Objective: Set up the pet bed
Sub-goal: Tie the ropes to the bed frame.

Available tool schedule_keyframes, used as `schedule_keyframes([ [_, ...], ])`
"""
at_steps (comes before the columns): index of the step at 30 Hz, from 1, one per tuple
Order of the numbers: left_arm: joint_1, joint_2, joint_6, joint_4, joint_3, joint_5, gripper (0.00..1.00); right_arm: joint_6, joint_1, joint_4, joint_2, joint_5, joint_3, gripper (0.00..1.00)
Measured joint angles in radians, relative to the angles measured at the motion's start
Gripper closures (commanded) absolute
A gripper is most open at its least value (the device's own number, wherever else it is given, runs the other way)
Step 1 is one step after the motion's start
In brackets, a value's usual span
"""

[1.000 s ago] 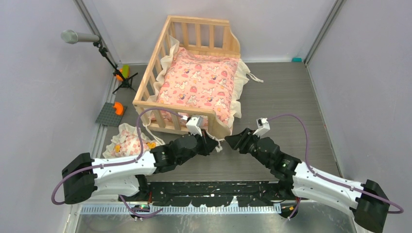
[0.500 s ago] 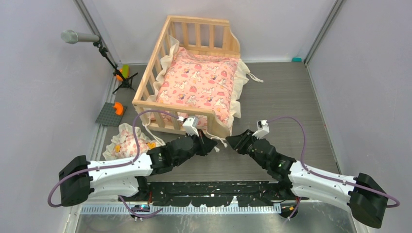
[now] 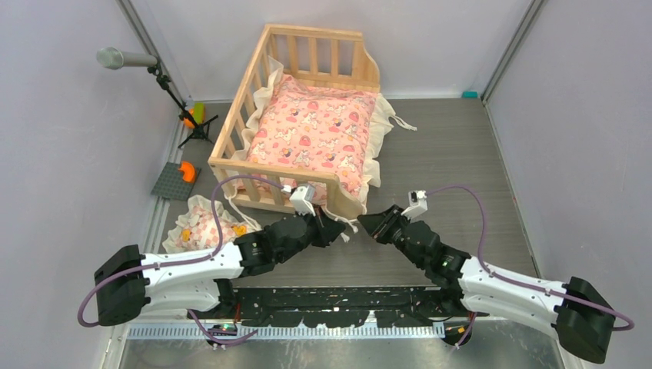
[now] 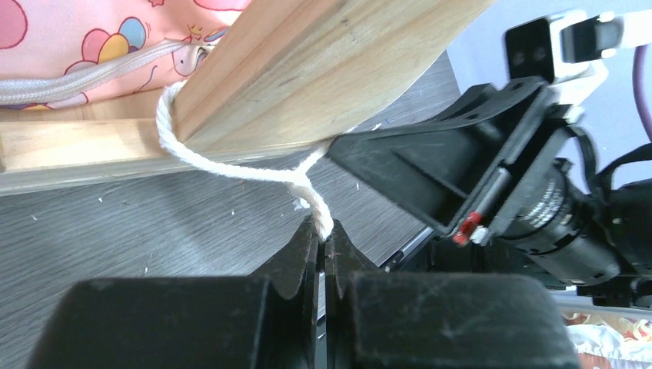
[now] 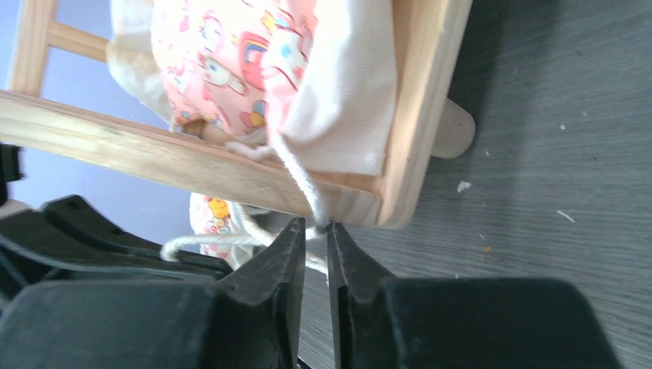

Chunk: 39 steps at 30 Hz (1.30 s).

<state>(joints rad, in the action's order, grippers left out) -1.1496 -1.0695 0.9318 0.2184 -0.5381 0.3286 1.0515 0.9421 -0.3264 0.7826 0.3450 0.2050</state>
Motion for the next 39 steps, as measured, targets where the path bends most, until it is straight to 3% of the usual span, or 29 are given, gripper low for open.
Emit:
schedule_keyframes([
  [4, 0.0, 0.0, 0.0, -0.024, 0.0, -0.007, 1.0, -0.018, -0.002, 0.023, -0.089, 0.011, 0.0, 0.59],
  [11, 0.0, -0.013, 0.032, -0.064, 0.0, -0.006, 1.0, -0.134, -0.003, 0.164, -0.238, -0.03, 0.011, 0.58],
  [15, 0.0, -0.034, 0.064, -0.085, 0.0, -0.002, 1.0, -0.24, -0.004, 0.193, -0.261, -0.143, 0.014, 0.57],
  [24, 0.0, -0.067, 0.102, -0.134, -0.037, 0.006, 1.0, -0.422, -0.003, 0.156, -0.088, -0.39, 0.059, 0.51],
  [39, 0.0, -0.069, 0.114, -0.142, -0.047, 0.013, 1.0, -0.55, 0.0, 0.001, 0.087, -0.512, 0.084, 0.51],
])
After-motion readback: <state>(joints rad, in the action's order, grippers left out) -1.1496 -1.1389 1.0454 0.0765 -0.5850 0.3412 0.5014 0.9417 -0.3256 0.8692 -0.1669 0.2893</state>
